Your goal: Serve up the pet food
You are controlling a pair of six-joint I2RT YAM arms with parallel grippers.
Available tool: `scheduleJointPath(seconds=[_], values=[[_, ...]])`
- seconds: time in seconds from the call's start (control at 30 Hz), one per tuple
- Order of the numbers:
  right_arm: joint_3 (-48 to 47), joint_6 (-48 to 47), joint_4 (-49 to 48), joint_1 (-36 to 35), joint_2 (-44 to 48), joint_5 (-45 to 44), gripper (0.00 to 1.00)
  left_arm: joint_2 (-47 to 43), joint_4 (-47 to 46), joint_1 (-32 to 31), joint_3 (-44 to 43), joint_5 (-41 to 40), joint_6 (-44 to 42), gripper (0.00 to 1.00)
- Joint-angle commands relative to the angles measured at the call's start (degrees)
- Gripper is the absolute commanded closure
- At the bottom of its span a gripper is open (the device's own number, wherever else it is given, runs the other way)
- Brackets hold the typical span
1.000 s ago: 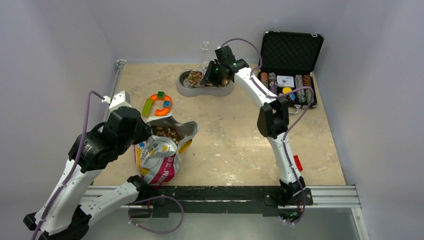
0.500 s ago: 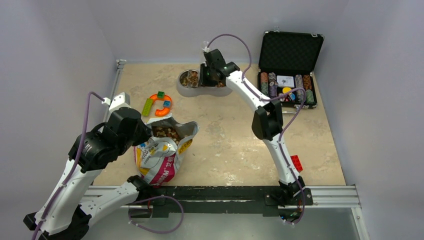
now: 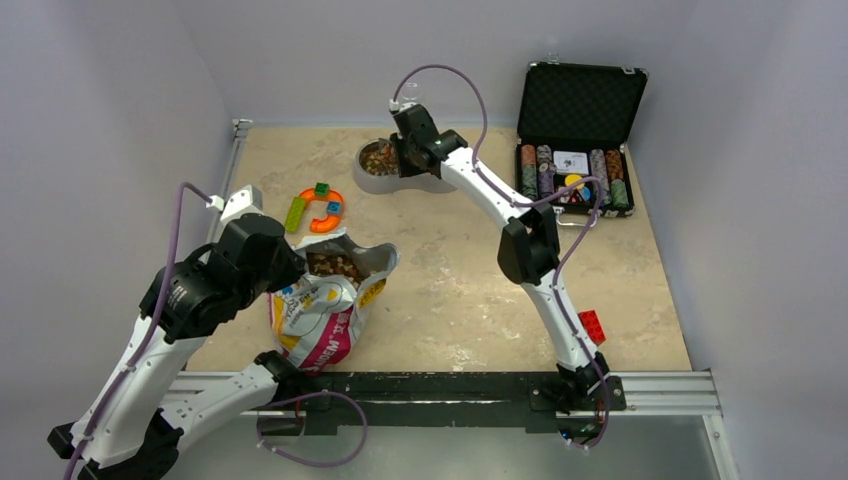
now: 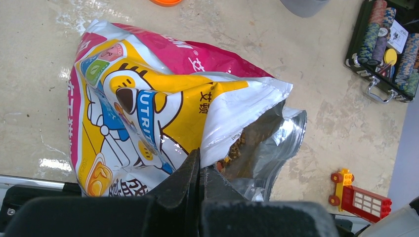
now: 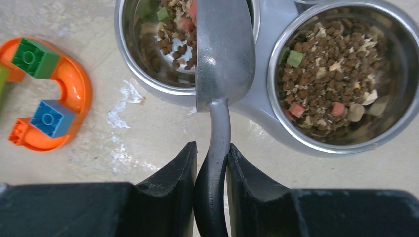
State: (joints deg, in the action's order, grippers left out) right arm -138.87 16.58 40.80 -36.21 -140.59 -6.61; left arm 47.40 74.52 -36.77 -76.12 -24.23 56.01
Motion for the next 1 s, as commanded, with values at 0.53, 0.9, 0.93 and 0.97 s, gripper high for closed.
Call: scheduleJointPath(seconds=[0.53,0.9,0.93,0.97], values=[[-3.3,-18.3,-5.8,-4.1,-1.3,-15.0,1.0,-2.0,6.8,0.2,1.5,0.9,1.8,1.0],[-2.2,-23.0,-8.3,-4.8,1.1,-15.3,1.0,-3.0,7.3,0.2,2.1,0.6,2.9,1.0],[-1.9,-23.2,-8.4,-4.8,1.6,-15.4,1.0,-3.2,7.2,0.3,2.2,0.6,3.1,1.0],[-1.7,-23.5,-8.4,-4.9,1.9,-15.5,1.0,-3.3,7.1,0.3,2.3,0.6,3.2,1.0]])
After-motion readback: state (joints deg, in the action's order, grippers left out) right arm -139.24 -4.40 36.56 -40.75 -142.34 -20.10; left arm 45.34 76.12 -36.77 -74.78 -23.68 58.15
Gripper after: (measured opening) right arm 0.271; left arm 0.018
